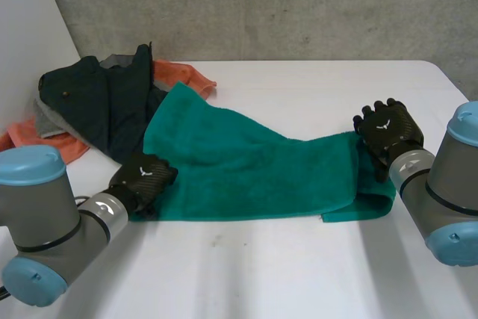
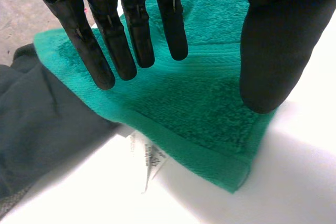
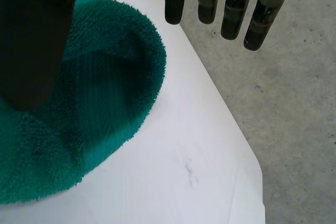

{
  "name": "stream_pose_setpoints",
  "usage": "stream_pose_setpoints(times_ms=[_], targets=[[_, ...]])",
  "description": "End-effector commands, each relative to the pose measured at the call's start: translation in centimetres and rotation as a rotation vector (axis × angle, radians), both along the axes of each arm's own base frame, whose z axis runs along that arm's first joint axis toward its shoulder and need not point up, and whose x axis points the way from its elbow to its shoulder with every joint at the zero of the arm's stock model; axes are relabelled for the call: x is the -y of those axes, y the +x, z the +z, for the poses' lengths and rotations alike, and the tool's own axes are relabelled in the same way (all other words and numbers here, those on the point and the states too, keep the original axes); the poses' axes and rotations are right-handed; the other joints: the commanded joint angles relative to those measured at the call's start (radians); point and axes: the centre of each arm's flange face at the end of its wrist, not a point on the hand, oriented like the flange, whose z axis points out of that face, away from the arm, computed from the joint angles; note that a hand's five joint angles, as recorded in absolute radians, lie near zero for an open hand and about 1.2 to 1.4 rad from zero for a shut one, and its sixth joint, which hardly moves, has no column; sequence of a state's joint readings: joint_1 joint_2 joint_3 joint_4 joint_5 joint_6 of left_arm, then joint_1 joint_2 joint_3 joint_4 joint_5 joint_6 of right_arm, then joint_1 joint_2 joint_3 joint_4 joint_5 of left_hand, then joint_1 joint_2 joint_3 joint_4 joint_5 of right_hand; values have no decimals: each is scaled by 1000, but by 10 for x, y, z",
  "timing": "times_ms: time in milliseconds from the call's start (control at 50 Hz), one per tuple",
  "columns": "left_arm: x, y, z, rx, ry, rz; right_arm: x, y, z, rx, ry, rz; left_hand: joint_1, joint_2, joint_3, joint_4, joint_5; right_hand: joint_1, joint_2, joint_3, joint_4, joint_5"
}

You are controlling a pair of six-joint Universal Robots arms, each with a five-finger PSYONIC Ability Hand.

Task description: Fold the laundry.

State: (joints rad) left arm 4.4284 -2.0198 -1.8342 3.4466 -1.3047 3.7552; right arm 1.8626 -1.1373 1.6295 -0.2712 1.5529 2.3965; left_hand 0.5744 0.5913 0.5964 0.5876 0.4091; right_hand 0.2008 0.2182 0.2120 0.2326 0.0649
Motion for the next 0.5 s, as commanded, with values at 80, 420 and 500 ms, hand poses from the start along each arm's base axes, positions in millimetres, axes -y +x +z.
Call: stream_pose_setpoints(times_ms=[80,420,500], targets=[[1,-1,-2,5,1,-4,-1,0,-1,-3,4,2,71,54,49,57,61,-26,-44,-38,-58,-65],[12,-3,-8,7,0,-2,-3,0,-4,-5,14,5,129,112,107,116,120,-26,-44,-38,-58,-65],[15,-4,-7,6,-10,-3,-3,0,-5,-6,16,7,135,118,113,122,126,-26,-44,-38,-58,-65]])
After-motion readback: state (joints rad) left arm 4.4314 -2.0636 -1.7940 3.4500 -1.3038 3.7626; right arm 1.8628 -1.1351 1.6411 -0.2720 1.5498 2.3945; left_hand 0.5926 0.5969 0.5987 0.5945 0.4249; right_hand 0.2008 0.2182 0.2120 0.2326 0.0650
